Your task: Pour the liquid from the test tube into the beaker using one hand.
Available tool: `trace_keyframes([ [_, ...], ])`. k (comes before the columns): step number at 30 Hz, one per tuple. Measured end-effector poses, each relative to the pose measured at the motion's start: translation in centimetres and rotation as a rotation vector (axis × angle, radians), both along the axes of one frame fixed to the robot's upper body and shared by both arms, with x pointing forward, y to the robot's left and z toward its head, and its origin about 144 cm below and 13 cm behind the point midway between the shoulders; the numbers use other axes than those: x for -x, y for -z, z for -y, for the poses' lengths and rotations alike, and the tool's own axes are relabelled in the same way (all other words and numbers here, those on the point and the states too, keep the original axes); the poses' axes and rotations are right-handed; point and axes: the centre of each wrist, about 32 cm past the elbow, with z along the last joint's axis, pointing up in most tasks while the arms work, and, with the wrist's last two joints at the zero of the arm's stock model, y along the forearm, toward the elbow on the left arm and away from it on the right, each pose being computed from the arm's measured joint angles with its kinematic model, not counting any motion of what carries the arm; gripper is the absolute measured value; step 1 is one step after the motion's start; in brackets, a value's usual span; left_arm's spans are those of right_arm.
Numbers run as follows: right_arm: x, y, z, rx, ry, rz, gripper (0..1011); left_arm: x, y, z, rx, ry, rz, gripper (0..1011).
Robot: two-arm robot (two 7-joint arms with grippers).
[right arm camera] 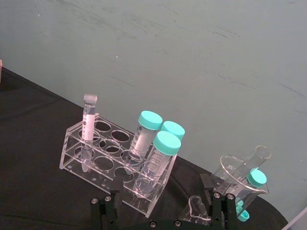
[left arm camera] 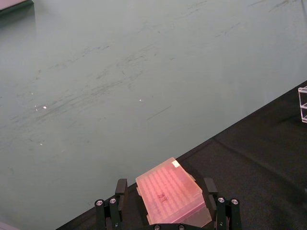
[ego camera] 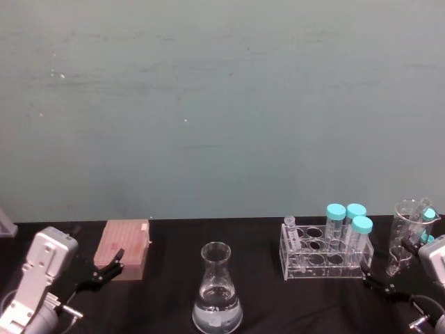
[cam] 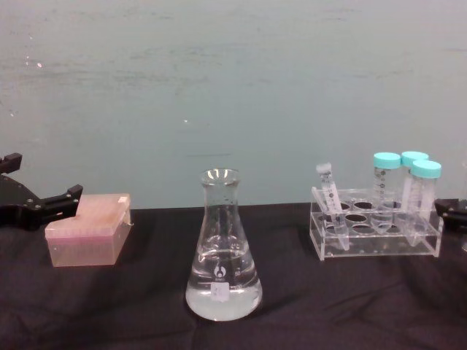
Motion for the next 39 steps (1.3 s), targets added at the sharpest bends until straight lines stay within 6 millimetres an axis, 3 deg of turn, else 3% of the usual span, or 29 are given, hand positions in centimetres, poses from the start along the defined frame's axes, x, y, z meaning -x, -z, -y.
trace_keyframes([
  [39, 0.0, 0.0, 0.0, 0.0, 0.0, 0.0, 1000, 0.0, 0.0, 0.0, 0.0, 0.0, 0.0, 1000],
])
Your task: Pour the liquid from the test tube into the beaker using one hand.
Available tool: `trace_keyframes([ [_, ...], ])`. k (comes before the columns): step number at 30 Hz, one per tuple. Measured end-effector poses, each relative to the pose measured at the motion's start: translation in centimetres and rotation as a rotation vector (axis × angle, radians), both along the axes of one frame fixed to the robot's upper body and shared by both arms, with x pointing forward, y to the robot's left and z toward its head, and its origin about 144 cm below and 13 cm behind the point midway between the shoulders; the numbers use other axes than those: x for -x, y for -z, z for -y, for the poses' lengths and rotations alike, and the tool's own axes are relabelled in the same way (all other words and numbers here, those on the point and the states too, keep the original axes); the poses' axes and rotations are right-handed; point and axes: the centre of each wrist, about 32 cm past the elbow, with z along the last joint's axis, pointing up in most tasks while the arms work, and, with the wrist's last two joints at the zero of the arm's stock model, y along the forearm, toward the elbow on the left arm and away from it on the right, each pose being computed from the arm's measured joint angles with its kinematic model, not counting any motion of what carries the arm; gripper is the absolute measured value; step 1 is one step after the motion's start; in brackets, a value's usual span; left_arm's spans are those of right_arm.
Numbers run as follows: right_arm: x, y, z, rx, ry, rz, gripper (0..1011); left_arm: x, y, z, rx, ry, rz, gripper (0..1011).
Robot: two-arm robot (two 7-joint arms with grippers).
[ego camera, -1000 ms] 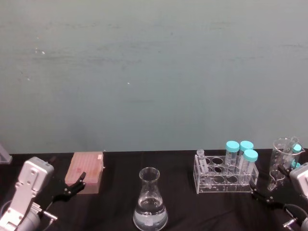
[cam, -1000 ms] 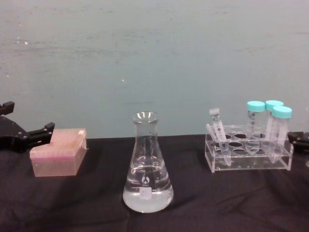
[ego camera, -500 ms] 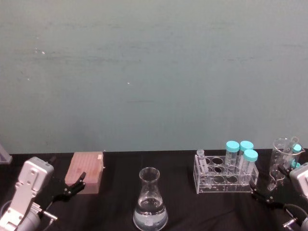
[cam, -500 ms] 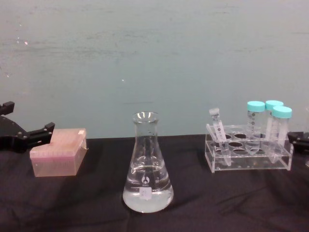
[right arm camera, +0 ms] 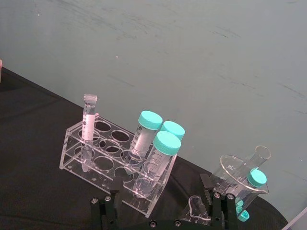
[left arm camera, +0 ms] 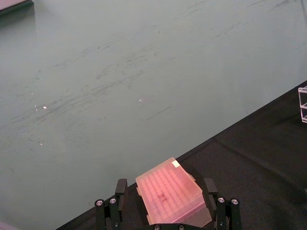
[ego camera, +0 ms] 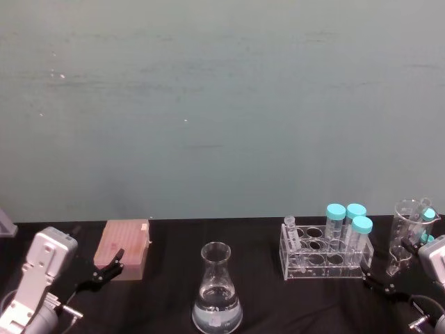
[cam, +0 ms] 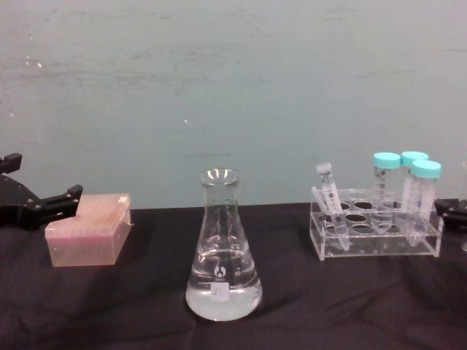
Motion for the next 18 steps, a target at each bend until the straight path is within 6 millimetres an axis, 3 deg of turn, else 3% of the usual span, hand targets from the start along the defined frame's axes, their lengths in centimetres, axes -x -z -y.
trace_keyframes([
  [6, -0.2, -0.1, 0.1, 0.007, 0.001, 0.001, 1000, 0.0, 0.0, 0.0, 0.0, 0.0, 0.0, 1000],
  [18, -2.8, -2.2, 0.2, -0.023, -0.078, 0.03, 1000, 0.0, 0.0, 0.0, 0.0, 0.0, 0.0, 1000],
])
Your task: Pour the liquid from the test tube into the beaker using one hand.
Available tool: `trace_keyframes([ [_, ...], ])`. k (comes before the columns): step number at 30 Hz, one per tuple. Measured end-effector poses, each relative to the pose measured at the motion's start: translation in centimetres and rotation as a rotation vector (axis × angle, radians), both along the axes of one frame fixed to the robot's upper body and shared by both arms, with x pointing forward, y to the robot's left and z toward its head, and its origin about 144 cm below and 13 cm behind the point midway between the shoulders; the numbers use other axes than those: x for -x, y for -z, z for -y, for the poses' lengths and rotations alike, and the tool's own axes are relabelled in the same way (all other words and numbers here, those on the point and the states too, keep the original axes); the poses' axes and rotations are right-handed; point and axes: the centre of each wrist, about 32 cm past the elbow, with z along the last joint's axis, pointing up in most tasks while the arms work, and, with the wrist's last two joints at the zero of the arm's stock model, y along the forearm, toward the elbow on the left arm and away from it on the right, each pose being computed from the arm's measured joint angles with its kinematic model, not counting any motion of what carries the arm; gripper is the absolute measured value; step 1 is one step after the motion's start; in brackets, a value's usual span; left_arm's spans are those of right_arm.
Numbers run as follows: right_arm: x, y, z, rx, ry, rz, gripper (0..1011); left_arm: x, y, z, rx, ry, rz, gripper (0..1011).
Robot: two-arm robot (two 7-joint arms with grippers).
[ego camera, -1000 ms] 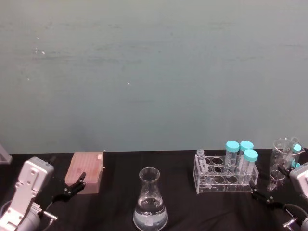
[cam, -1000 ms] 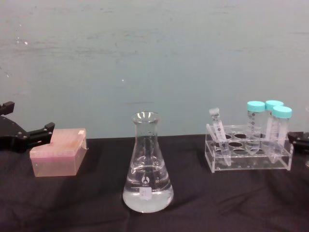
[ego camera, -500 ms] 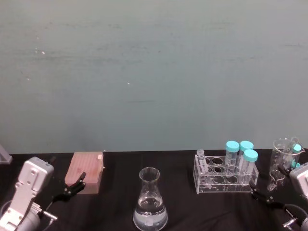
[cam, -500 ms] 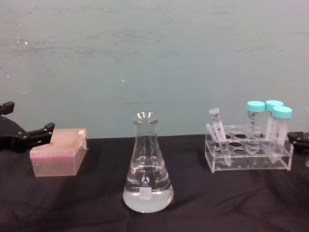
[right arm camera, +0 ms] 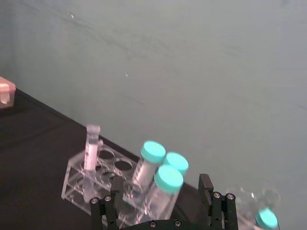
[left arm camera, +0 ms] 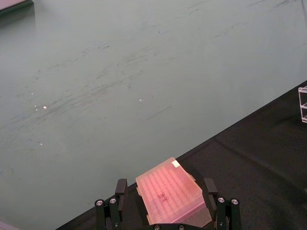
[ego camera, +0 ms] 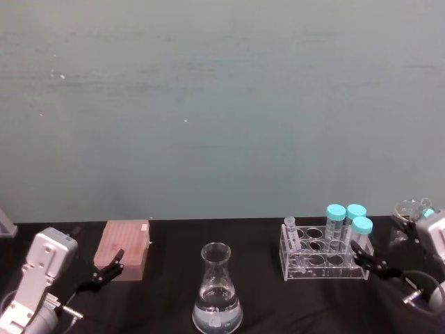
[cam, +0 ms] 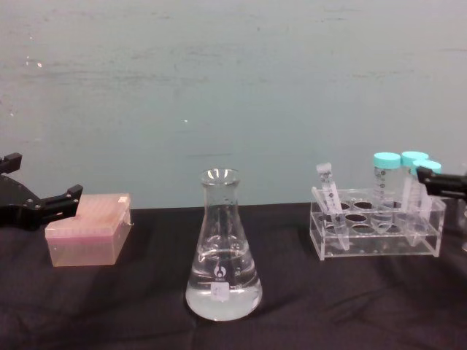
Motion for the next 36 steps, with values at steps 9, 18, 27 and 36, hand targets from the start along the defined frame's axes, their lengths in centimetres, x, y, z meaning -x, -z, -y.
trace_keyframes([
  [9, -1.9, -0.9, -0.9, 0.009, -0.07, 0.026, 1000, 0.0, 0.0, 0.0, 0.0, 0.0, 0.0, 1000],
  [18, -4.8, -1.7, -1.6, -0.03, -0.139, -0.002, 1000, 0.0, 0.0, 0.0, 0.0, 0.0, 0.0, 1000],
  [27, -6.6, -2.0, -2.2, -0.06, -0.194, -0.038, 1000, 0.0, 0.0, 0.0, 0.0, 0.0, 0.0, 1000],
  [36, -7.4, -2.1, -3.1, -0.07, -0.248, -0.064, 1000, 0.0, 0.0, 0.0, 0.0, 0.0, 0.0, 1000],
])
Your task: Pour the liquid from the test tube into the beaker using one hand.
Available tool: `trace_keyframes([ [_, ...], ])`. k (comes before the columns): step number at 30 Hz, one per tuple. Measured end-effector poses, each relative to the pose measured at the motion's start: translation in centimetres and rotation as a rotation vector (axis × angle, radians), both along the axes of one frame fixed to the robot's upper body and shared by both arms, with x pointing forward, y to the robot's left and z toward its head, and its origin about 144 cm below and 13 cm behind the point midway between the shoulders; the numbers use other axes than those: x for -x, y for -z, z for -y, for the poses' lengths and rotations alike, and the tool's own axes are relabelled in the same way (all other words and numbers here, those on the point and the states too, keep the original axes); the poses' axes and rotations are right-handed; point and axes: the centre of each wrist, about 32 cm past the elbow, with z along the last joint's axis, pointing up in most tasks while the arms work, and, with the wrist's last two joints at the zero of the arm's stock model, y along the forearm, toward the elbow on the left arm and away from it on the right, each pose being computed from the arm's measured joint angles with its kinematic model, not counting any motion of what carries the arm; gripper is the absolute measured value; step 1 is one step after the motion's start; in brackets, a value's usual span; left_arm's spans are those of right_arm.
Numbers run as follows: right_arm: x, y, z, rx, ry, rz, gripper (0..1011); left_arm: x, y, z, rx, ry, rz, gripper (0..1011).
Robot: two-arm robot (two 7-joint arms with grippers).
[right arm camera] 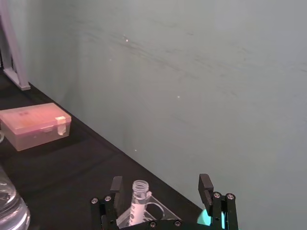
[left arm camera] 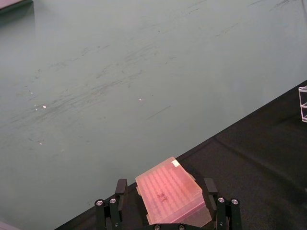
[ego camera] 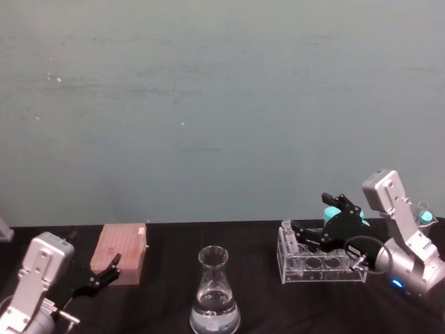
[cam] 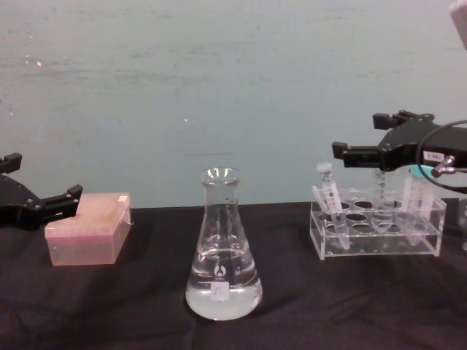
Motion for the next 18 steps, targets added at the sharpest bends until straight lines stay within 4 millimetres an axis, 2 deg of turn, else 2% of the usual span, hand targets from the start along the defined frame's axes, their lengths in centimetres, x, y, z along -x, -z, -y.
trace_keyframes([
  [18, -1.9, 1.6, -0.6, 0.01, -0.032, -0.106, 1000, 0.0, 0.0, 0.0, 0.0, 0.0, 0.0, 1000],
])
